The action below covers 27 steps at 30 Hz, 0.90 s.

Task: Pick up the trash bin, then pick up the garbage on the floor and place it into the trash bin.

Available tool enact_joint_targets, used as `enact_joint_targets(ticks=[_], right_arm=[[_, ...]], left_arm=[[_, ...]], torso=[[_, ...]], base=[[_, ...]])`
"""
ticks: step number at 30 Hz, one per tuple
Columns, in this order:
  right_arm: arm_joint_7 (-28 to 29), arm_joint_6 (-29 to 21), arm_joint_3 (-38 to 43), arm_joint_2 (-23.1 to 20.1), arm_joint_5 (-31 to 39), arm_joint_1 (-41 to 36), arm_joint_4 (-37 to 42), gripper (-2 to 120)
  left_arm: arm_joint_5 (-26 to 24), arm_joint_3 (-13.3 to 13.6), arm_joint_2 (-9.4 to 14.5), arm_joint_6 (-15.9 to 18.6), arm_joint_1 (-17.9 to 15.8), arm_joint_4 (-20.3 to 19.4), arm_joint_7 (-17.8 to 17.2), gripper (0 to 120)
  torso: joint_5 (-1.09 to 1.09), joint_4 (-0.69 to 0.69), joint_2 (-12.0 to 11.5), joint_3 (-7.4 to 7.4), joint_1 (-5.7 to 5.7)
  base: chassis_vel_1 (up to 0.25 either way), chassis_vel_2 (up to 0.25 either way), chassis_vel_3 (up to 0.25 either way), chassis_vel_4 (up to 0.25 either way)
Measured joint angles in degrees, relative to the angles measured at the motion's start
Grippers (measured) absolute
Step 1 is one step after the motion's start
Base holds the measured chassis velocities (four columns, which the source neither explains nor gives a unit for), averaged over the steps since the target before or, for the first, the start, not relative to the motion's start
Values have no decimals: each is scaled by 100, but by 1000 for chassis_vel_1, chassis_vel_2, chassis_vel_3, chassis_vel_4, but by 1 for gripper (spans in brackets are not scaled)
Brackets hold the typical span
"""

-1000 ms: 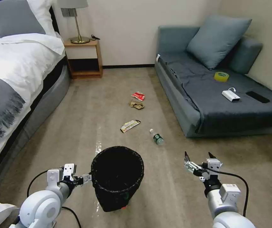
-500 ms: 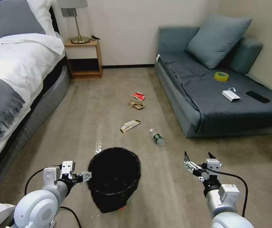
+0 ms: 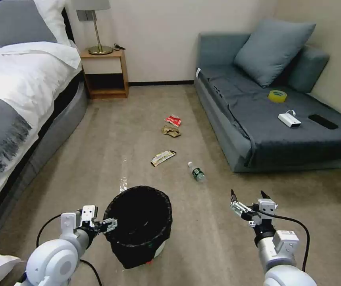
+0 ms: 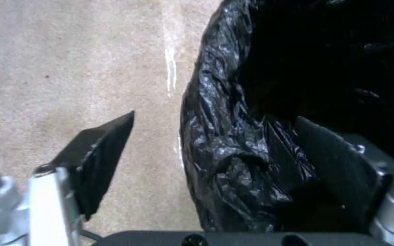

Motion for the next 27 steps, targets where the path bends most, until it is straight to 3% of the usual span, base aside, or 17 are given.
enact_joint_targets(ticks=[3, 4, 7, 8, 11, 12, 15, 17, 19, 20, 27], right_arm=[[0, 0, 0, 0, 0, 0, 0, 100], [0, 2, -6, -18, 17, 43, -21, 100], [0, 2, -6, -18, 17, 43, -21, 100], [1, 2, -10, -5, 15, 49, -31, 100], [1, 2, -10, -5, 15, 49, -31, 100], [7, 4, -9, 1, 11, 43, -31, 100], [7, 4, -9, 1, 11, 43, -31, 100], [11, 5, -7, 1, 8, 40, -28, 100], [12, 5, -7, 3, 7, 36, -21, 100], [14, 5, -4, 4, 1, 19, -4, 100], [16, 12, 0, 9, -10, -45, 50, 100]], left_arm=[[0, 0, 0, 0, 0, 0, 0, 89], [25, 77, -38, -48, -55, 89, 60, 72], [25, 77, -38, -48, -55, 89, 60, 72], [23, 114, -51, -58, -73, 113, 87, 58], [23, 114, -51, -58, -73, 113, 87, 58], [15, 122, -63, -68, -64, 123, 116, 41], [15, 122, -63, -68, -64, 123, 116, 41], [15, 123, -71, -72, -44, 135, 148, 25], [18, 123, -75, -76, -36, 135, 156, 22], [34, 116, -78, -105, -15, 135, 192, 10], [122, 45, -138, -193, 81, 63, 305, 7]], torso=[[0, 0, 0, 0, 0], [0, 1, 0, 0, 0], [0, 1, 0, 0, 0], [0, 1, 0, 0, 0], [0, 1, 0, 0, 0], [0, 0, 0, 0, 0], [0, 0, 0, 0, 0], [0, 1, 0, 0, 0], [0, 1, 0, 0, 0], [0, 1, 0, 0, 0], [0, 0, 0, 0, 0]], base=[[0, 0, 0, 0], [0, 0, 0, 0], [0, 0, 0, 0], [0, 0, 0, 0], [0, 0, 0, 0], [0, 0, 0, 0], [0, 0, 0, 0], [0, 0, 0, 0], [0, 0, 0, 0], [0, 0, 0, 0], [0, 0, 0, 0]])
